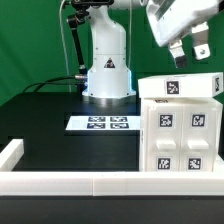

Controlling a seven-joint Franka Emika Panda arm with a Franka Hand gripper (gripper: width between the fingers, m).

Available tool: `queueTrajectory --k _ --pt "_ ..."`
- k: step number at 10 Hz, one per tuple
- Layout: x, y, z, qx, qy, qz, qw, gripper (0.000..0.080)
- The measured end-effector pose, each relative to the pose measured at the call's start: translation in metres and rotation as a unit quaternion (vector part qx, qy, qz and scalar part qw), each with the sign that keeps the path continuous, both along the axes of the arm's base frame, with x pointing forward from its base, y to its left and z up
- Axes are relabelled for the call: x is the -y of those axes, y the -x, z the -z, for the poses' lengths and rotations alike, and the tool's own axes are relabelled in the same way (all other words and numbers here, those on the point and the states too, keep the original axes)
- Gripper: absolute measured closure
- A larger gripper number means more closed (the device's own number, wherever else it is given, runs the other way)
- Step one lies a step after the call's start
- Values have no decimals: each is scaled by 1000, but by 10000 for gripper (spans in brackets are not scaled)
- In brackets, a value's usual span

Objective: Assemble cabinet

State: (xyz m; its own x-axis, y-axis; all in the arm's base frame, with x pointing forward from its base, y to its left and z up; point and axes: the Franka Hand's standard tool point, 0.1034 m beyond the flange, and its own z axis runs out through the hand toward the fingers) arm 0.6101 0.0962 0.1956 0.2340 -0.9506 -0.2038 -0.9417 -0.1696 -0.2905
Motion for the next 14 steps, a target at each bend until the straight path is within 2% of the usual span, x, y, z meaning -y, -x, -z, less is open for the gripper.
queueTrajectory --k 5,6,7,8,9,12,14 --pt "-1 -1 -1 44 42 -167 984 2" --pt "0 -1 -1 58 61 -225 971 2" --pt "-1 0 -1 71 96 -303 945 2" --pt "0 -1 -1 86 114 -358 923 2" --pt "0 -1 -1 102 138 -438 882 2" --pt "2 1 2 124 161 -574 793 2" --pt "2 1 2 134 170 -612 761 2"
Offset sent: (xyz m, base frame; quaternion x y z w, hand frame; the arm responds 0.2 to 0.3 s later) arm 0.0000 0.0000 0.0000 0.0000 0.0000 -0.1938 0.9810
